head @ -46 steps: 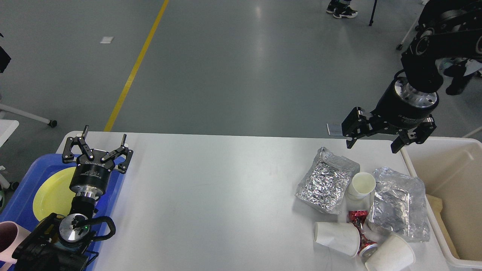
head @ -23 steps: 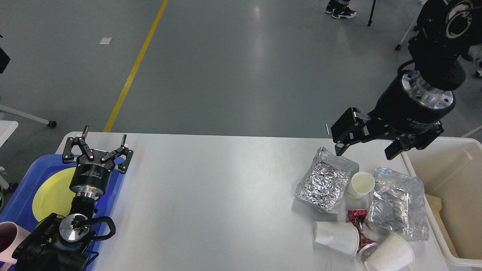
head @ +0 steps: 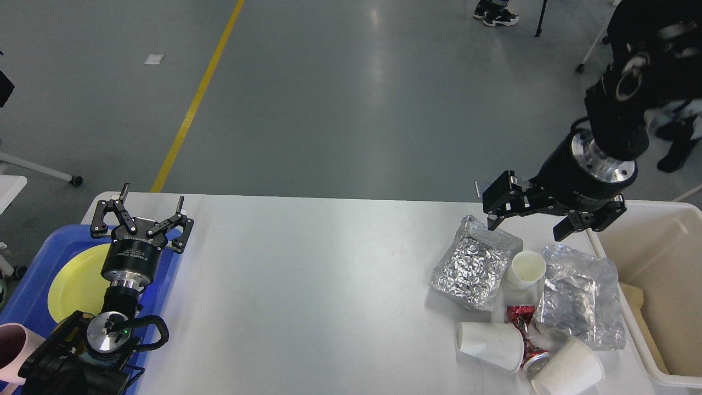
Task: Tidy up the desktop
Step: 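Move the right gripper down onto the crumpled aluminium foil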
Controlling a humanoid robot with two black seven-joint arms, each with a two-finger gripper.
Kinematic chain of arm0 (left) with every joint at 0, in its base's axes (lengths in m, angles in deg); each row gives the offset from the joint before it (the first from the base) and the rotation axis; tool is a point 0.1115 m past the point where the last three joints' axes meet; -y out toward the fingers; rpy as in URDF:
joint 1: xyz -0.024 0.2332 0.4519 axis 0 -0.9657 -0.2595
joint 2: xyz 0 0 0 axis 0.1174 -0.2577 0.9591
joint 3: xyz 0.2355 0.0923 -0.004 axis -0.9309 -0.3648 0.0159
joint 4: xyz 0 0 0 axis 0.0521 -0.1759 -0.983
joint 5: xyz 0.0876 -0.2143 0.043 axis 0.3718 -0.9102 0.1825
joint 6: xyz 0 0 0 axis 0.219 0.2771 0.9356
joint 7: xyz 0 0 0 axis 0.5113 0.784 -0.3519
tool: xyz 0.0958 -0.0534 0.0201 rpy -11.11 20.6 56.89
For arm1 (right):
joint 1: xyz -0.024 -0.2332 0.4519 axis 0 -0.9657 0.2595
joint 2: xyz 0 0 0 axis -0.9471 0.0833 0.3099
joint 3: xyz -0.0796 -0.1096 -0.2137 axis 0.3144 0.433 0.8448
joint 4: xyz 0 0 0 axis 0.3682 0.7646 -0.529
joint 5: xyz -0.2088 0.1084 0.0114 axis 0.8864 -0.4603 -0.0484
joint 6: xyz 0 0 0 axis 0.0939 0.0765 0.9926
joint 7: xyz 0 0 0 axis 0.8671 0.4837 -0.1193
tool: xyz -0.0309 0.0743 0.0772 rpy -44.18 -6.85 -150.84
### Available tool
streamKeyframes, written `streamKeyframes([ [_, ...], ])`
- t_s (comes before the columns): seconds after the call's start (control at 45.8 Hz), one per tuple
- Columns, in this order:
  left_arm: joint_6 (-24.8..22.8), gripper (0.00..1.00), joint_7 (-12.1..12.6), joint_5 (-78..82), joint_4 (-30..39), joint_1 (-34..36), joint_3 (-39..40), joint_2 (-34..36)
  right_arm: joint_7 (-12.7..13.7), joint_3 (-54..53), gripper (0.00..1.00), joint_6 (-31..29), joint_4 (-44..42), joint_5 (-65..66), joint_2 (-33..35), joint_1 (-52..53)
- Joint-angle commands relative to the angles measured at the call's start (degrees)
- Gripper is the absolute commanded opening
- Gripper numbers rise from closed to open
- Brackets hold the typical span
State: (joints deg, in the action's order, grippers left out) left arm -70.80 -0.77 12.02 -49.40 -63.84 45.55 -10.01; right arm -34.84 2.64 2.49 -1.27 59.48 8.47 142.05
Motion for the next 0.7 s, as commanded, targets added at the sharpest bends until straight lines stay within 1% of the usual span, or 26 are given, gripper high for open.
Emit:
streamKeyframes([
  [0.0, 0.0, 0.96, 0.0, 0.0, 0.0, 0.0, 0.0, 0.0, 0.1, -2.9, 1.00, 4.6, -4.4, -0.1, -0.3, -9.0],
  [0.131, 0.0, 0.96, 0.0, 0.0, 0.0, 0.0, 0.0, 0.0, 0.2, -6.8, 1.00, 5.0, -11.5, 0.0, -1.7, -17.9],
  [0.262, 0.0, 0.96, 0.0, 0.0, 0.0, 0.0, 0.0, 0.0, 0.3, -11.6, 1.00, 4.9, -24.3, -0.1, -5.9, -27.3],
  [0.371, 0.0, 0.96, 0.0, 0.0, 0.0, 0.0, 0.0, 0.0, 0.3, -16.0, 1.00, 4.5, -32.1, -0.2, -8.3, -33.2],
  [0.503, 0.0, 0.96, 0.0, 0.0, 0.0, 0.0, 0.0, 0.0, 0.8, -18.4, 1.00, 4.6, -39.7, -0.8, -14.0, -38.5],
  [0.568, 0.0, 0.96, 0.0, 0.0, 0.0, 0.0, 0.0, 0.0, 1.3, -18.4, 1.00, 4.6, -44.7, -0.8, -17.5, -42.2],
  [0.677, -0.1, 0.96, 0.0, 0.0, 0.0, 0.0, 0.0, 0.0, 1.3, -18.4, 1.00, 5.0, -53.1, -0.4, -22.4, -48.3],
])
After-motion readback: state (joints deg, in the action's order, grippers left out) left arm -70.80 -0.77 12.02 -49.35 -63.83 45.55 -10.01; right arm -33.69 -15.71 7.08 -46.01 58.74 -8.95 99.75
